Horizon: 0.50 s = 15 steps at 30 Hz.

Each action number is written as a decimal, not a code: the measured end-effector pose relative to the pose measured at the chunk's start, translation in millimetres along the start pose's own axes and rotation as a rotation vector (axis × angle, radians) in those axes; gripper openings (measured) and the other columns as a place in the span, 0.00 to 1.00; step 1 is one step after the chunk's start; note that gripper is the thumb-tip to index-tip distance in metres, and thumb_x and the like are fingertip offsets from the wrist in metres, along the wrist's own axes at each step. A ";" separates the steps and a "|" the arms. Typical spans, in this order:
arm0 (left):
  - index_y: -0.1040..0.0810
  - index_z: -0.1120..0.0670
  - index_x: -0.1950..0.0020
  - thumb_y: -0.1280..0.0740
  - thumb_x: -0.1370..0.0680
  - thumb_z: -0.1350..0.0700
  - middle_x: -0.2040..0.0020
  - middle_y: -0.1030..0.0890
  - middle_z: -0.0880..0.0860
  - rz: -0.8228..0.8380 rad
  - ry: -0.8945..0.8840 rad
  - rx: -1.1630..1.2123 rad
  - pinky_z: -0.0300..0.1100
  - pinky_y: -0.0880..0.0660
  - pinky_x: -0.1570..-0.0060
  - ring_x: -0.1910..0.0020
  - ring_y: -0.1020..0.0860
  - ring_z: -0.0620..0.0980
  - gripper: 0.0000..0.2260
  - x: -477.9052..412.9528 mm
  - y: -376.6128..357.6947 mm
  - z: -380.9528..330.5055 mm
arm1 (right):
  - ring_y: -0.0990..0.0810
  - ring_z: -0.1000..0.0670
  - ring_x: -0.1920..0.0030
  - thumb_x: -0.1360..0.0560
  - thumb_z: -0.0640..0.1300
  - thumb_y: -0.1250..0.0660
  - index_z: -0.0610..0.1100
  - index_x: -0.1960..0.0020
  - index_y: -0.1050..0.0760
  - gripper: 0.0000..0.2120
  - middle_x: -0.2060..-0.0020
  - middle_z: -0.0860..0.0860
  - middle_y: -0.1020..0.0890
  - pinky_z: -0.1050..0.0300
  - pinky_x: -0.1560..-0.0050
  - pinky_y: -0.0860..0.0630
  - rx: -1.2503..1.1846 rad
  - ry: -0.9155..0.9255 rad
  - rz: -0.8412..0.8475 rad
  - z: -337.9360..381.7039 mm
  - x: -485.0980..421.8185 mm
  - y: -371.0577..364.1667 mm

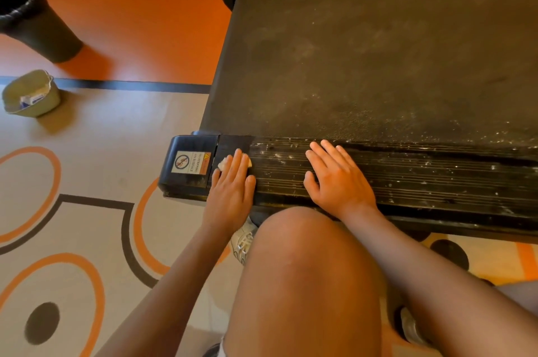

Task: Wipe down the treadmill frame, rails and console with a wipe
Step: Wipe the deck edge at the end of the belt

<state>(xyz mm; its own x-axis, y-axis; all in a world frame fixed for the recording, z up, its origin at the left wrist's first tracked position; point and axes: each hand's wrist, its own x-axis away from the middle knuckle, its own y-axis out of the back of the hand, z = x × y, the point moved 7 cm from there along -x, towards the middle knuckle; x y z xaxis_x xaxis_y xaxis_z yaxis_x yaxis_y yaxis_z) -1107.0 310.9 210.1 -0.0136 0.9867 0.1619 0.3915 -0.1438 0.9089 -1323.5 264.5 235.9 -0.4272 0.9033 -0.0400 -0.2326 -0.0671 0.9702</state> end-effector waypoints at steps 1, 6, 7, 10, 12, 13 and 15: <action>0.51 0.50 0.16 0.56 0.13 0.43 0.17 0.53 0.49 0.004 -0.002 0.004 0.48 0.61 0.23 0.18 0.57 0.50 0.26 -13.8 2.4 -2.8 | 0.31 0.43 0.24 0.18 0.53 0.48 0.41 0.27 0.26 0.27 0.27 0.43 0.26 0.43 0.23 0.38 0.000 -0.005 0.004 0.1 -0.2 0.3; 0.50 0.51 0.17 0.54 0.13 0.44 0.16 0.52 0.51 0.037 0.005 0.012 0.53 0.58 0.21 0.18 0.55 0.52 0.26 -60.6 6.1 -12.8 | 0.31 0.43 0.24 0.19 0.54 0.51 0.41 0.27 0.26 0.29 0.27 0.43 0.26 0.44 0.23 0.38 -0.018 -0.021 0.010 1.4 0.6 4.1; 0.50 0.51 0.17 0.54 0.13 0.44 0.16 0.52 0.51 0.039 0.004 0.007 0.54 0.57 0.20 0.18 0.55 0.53 0.26 -62.5 6.0 -13.0 | 0.31 0.43 0.24 0.19 0.54 0.51 0.41 0.27 0.26 0.29 0.27 0.43 0.26 0.43 0.23 0.38 -0.020 -0.021 0.010 1.8 0.7 4.7; 0.51 0.50 0.17 0.54 0.13 0.44 0.16 0.52 0.51 0.039 -0.004 0.022 0.55 0.56 0.20 0.18 0.55 0.52 0.25 -52.9 6.1 -13.5 | 0.31 0.43 0.24 0.19 0.54 0.50 0.41 0.27 0.26 0.29 0.27 0.43 0.26 0.43 0.23 0.37 -0.028 -0.018 0.013 2.2 0.8 6.2; 0.51 0.50 0.16 0.53 0.13 0.45 0.16 0.53 0.50 0.027 -0.008 0.021 0.55 0.57 0.20 0.18 0.56 0.51 0.25 -35.1 3.0 -11.9 | 0.31 0.43 0.24 0.19 0.54 0.50 0.41 0.27 0.26 0.29 0.27 0.43 0.26 0.44 0.23 0.38 -0.029 -0.018 0.014 1.8 0.9 5.9; 0.51 0.50 0.16 0.53 0.13 0.44 0.16 0.53 0.49 0.022 -0.011 0.018 0.54 0.58 0.20 0.18 0.57 0.50 0.25 -24.6 0.1 -10.2 | 0.31 0.43 0.24 0.18 0.54 0.50 0.41 0.27 0.26 0.28 0.27 0.43 0.26 0.44 0.23 0.38 -0.026 -0.018 0.016 1.4 0.9 5.6; 0.52 0.50 0.16 0.55 0.14 0.42 0.17 0.55 0.47 0.020 -0.016 0.031 0.53 0.59 0.20 0.19 0.59 0.47 0.27 -3.0 -5.5 -6.8 | 0.31 0.43 0.24 0.18 0.54 0.49 0.41 0.27 0.26 0.28 0.27 0.43 0.26 0.44 0.23 0.38 -0.019 -0.015 0.017 1.1 1.1 5.0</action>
<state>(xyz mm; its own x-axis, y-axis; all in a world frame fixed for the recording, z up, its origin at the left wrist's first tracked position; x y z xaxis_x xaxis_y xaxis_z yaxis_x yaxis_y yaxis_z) -1115.4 308.2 207.2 0.0095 0.9848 0.1734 0.4202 -0.1613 0.8930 -1324.3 265.6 241.0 -0.4180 0.9082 -0.0199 -0.2422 -0.0903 0.9660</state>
